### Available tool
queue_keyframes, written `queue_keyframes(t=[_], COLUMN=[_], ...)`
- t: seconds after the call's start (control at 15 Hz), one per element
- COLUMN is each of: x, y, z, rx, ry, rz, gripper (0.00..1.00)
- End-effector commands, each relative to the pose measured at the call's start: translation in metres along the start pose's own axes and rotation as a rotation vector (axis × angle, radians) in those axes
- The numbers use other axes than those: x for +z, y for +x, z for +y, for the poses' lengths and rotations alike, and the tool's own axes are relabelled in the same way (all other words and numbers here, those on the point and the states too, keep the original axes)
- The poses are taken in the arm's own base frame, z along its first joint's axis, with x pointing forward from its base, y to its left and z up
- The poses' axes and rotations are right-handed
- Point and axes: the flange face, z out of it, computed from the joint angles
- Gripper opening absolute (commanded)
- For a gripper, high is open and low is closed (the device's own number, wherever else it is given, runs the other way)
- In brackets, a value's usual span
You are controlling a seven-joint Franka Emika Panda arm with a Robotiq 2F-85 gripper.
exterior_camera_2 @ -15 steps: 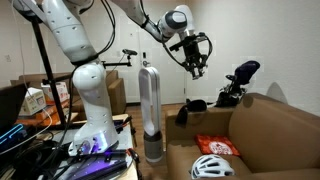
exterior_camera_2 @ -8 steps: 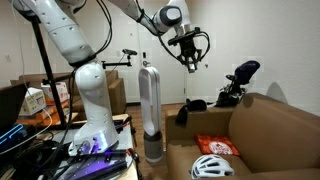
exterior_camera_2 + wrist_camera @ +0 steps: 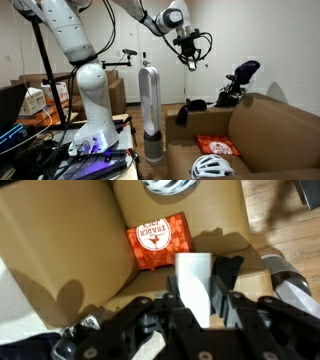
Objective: Move the silver remote from the arm rest to the top of the fan
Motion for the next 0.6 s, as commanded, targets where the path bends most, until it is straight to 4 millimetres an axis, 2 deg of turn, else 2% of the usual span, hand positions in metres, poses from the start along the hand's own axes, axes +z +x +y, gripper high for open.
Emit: queue_keyframes(t=[0.0, 0.13, 0.33, 0.47, 0.53], x=[-0.002, -0.006, -0.012, -0.020, -0.012], y=[0.071, 0.105, 0.140, 0.148, 0.143], z=[-0.001, -0.015, -0.043, -0.051, -0.053], rx=[-0.191, -0.294, -0.451, -0.556, -0.463], ry=[0.054, 0.079, 0.111, 0.114, 0.098], rz=[0.034, 0.034, 0.021, 0.005, 0.011], gripper=[0.11, 0.11, 0.10, 0.10, 0.10])
